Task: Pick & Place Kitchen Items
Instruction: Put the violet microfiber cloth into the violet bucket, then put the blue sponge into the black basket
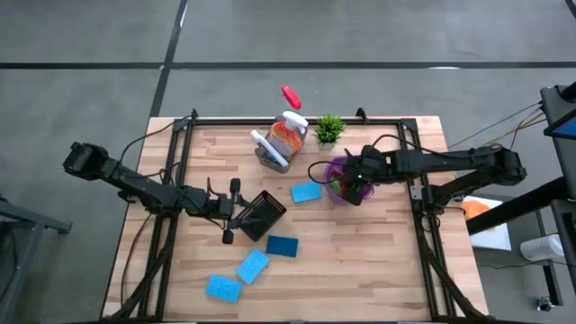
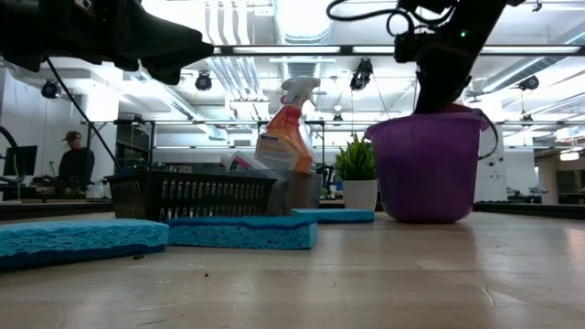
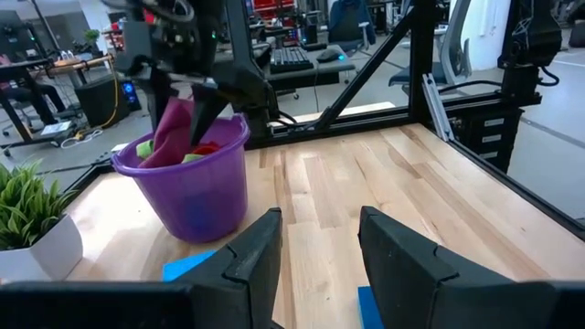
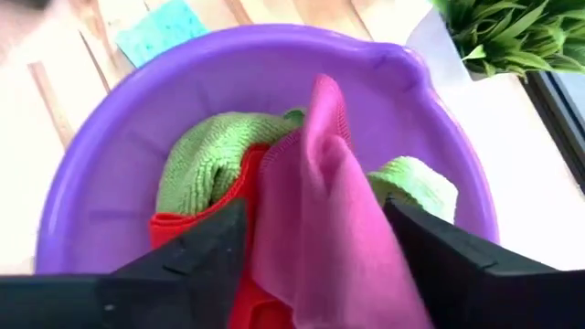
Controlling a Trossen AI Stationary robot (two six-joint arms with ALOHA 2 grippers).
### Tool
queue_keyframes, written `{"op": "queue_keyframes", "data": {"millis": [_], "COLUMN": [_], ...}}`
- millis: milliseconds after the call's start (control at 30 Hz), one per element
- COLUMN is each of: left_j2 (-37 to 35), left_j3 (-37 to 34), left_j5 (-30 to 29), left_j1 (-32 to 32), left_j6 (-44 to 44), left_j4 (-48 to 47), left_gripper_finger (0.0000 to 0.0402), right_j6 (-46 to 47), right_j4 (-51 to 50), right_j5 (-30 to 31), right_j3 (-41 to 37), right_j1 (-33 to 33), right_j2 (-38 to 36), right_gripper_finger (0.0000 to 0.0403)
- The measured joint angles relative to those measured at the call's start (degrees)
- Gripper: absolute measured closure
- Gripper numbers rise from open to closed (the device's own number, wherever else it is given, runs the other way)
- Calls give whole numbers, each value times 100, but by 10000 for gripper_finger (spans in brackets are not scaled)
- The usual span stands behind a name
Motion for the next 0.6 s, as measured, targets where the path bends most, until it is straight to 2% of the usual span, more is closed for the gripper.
{"op": "queue_keyframes", "data": {"millis": [100,267,400,500,600], "left_j2": [0,0,0,0,0], "left_j3": [0,0,0,0,2], "left_j5": [-31,-41,-42,-42,-40], "left_j1": [0,0,0,0,-4], "left_j6": [-2,-13,-20,-102,-225], "left_j4": [0,4,-24,-133,-197], "left_gripper_finger": [251,251,251,252,252], "right_j6": [15,0,-181,-361,-693], "right_j4": [-2,-24,143,774,2085], "right_j5": [68,122,577,927,1039], "right_j3": [0,0,-16,-125,-441], "right_j1": [27,69,302,615,1037], "right_j2": [-161,-470,-760,-975,-1141], "right_gripper_finger": [132,131,131,131,130]}}
